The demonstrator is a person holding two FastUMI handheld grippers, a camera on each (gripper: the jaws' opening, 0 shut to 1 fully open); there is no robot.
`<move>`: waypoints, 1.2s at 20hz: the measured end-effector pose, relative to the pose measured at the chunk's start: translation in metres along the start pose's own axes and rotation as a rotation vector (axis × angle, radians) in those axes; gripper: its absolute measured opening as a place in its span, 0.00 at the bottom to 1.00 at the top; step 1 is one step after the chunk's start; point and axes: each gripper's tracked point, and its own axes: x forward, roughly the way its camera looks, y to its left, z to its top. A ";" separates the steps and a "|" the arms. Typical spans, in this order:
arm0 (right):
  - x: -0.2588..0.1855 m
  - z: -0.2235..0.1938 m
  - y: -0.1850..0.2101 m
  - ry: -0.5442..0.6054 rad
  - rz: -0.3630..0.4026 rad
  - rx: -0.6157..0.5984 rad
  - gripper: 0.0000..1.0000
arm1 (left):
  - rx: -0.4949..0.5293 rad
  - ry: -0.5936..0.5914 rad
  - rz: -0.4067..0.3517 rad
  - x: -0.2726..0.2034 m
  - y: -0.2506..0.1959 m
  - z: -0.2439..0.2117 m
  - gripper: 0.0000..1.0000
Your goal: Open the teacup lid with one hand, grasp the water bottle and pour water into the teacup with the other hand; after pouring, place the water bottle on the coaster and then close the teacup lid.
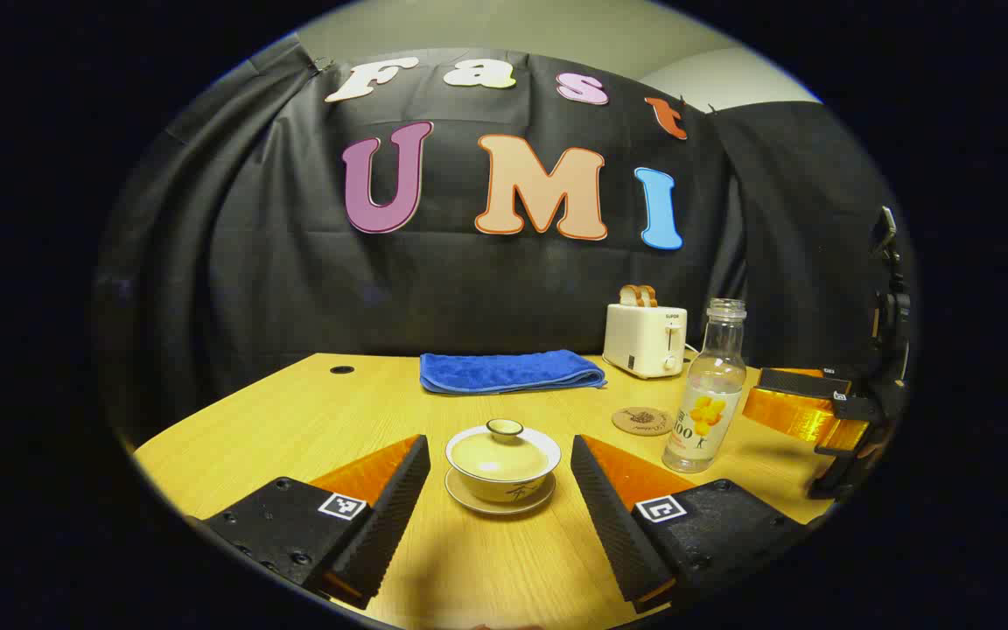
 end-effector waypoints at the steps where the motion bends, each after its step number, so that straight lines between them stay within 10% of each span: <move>1: 0.001 -0.002 -0.001 0.001 -0.003 0.000 0.85 | 0.001 -0.002 0.000 -0.001 0.000 -0.001 0.96; 24: 0.004 -0.001 -0.007 -0.037 -0.064 0.023 0.88 | 0.040 -0.041 -0.001 -0.002 -0.003 0.001 0.95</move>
